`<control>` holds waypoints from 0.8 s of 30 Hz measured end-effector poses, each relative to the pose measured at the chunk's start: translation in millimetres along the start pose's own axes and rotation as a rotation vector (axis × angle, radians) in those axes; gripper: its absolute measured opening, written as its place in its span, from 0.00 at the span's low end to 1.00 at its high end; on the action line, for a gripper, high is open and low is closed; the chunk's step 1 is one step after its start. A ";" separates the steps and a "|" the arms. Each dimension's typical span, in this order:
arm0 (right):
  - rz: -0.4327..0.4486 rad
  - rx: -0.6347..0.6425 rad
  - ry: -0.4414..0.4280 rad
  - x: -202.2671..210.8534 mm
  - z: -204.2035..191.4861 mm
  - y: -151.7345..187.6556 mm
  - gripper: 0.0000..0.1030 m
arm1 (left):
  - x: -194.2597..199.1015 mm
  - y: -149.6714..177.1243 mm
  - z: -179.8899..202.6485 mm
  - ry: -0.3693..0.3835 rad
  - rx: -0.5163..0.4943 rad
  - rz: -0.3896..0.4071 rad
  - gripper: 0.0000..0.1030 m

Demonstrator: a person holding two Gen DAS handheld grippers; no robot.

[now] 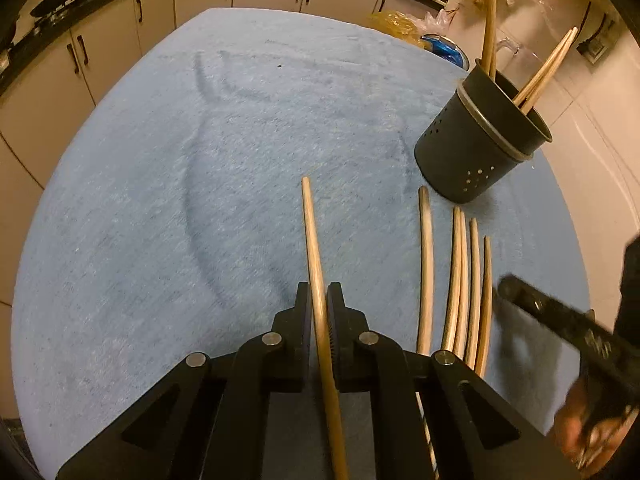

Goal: Organize utensils
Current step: 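Grasp a wooden chopstick on the towel with the left gripper while the right gripper grasps another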

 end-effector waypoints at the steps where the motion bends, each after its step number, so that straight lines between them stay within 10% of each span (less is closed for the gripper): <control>1: -0.006 0.001 0.005 -2.4 -0.8 -1.1 0.13 | 1.3 1.3 -1.7 0.008 0.000 -0.001 0.09; 14: -0.029 0.228 0.293 -21.6 -45.1 -18.2 0.07 | -15.0 -29.0 -3.5 0.016 0.005 -0.026 0.07; 24: 0.156 0.146 0.087 33.0 -45.6 -14.9 0.05 | 21.0 -16.8 1.2 0.059 -0.009 0.101 0.06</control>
Point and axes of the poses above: each gripper's, at about its wrist camera, not at the fingertips, and x roughly against the way its jaws point, z to its right, y to its underside, the point moved 4 cm from there along -x, roughly the way its jaws point, and after that the axes turned 6 degrees about y, right-handed, at the moved point
